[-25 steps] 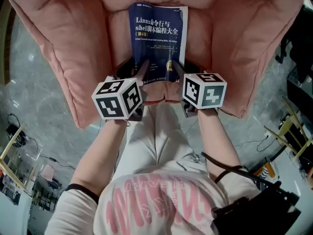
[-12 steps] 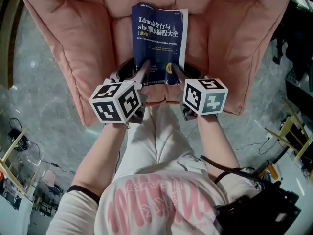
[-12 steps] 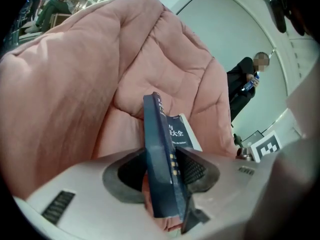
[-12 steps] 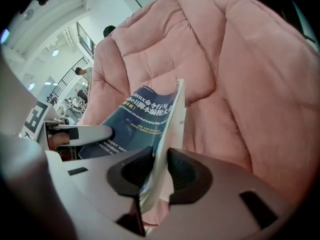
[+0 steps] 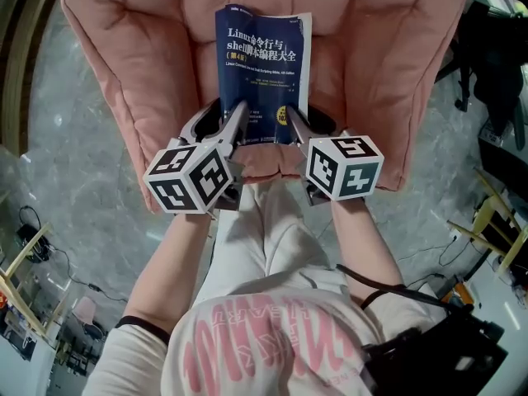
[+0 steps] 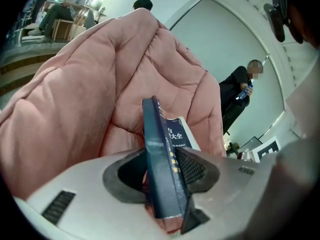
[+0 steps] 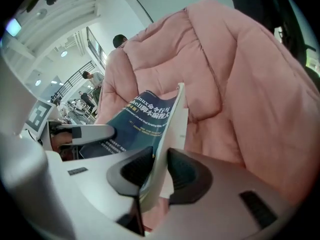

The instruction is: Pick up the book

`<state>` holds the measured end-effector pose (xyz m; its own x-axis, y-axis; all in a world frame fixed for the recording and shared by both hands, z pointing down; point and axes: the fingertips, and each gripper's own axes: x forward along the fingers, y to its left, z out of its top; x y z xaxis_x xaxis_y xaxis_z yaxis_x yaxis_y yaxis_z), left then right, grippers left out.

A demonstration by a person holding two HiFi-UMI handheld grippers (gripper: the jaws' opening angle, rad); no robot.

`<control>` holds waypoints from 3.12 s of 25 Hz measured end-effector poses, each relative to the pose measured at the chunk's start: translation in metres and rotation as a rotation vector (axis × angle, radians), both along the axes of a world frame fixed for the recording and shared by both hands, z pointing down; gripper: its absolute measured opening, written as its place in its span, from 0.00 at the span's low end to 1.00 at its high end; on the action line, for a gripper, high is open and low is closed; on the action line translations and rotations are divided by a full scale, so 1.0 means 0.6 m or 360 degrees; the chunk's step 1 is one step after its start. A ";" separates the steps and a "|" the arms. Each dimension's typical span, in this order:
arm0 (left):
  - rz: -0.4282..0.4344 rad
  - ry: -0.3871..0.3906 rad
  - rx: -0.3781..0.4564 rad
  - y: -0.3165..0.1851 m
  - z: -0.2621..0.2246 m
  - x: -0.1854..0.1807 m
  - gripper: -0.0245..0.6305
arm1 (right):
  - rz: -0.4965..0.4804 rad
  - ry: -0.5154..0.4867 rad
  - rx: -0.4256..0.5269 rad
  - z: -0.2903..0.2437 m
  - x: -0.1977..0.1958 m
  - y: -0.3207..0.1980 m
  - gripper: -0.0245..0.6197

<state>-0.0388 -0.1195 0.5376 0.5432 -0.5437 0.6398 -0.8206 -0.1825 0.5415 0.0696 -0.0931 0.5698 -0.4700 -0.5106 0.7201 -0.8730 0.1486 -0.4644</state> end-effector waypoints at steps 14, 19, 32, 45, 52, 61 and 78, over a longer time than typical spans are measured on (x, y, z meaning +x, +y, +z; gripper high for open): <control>-0.0051 0.0073 0.0086 -0.020 -0.058 -0.007 0.32 | -0.0003 0.0017 0.0142 -0.066 -0.005 -0.024 0.20; -0.0081 0.0093 0.0130 -0.026 -0.085 -0.013 0.32 | 0.0004 -0.0006 0.0187 -0.089 -0.011 -0.031 0.20; -0.0081 0.0134 0.0449 -0.069 -0.236 -0.025 0.32 | 0.0060 -0.0111 0.0473 -0.221 -0.024 -0.077 0.20; -0.0075 0.0184 0.0880 -0.088 -0.441 -0.021 0.32 | 0.0047 -0.0199 0.0868 -0.413 -0.019 -0.114 0.20; -0.0054 0.0220 0.1131 -0.085 -0.561 -0.022 0.32 | 0.0042 -0.0257 0.1122 -0.534 -0.019 -0.121 0.20; -0.0025 0.0229 0.1454 -0.061 -0.728 -0.022 0.32 | 0.0025 -0.0372 0.1398 -0.696 -0.021 -0.113 0.20; 0.0063 0.0368 0.2095 0.032 -0.912 -0.036 0.32 | -0.0029 -0.0393 0.1973 -0.891 -0.024 -0.047 0.20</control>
